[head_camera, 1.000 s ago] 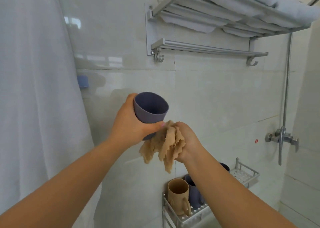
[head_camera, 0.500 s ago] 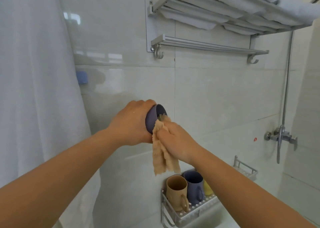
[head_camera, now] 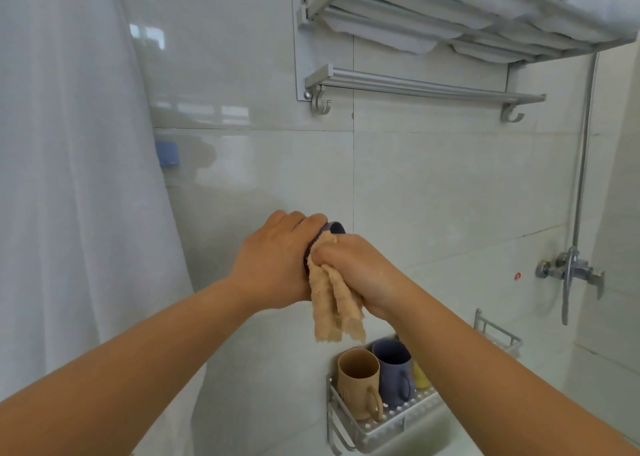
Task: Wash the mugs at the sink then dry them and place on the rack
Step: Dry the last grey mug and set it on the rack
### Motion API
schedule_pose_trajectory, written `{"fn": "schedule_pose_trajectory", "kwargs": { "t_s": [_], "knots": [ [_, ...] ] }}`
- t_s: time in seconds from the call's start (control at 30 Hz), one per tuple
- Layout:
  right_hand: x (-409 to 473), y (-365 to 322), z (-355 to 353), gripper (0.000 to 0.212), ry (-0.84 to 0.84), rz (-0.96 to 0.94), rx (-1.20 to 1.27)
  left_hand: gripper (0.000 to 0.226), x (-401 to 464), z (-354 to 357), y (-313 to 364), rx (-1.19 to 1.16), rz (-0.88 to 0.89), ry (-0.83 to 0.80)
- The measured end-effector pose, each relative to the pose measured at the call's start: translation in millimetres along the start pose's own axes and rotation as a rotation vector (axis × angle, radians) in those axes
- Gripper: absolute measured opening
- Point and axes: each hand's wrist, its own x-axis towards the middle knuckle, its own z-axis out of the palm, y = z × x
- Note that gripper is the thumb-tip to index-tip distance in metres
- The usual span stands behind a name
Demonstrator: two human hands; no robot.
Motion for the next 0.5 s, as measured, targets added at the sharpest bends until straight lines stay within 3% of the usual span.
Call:
{"fn": "schedule_pose_trajectory", "kwargs": {
  "t_s": [0.13,0.27,0.33,0.4,0.5],
  "knots": [
    [-1,7,-6,0.025,-0.037,-0.14,-0.392,0.061,10,-15,-6,-0.284,-0.143,-0.246],
    [-4,13,-15,0.022,-0.183,-0.208,-0.717,0.066,13,-27,-10,-0.407,-0.15,-0.4],
    [-6,15,-17,0.024,-0.178,-0.286,-0.929,0.068,13,-30,-13,-0.435,-0.132,-0.423],
    [-6,13,-17,0.024,-0.142,-0.309,-0.949,0.069,13,-29,-14,-0.469,-0.15,-0.402],
    [0,9,-14,0.024,-0.135,-0.207,-0.726,0.065,7,-22,-8,-0.513,-0.213,-0.322]
  ]
}}
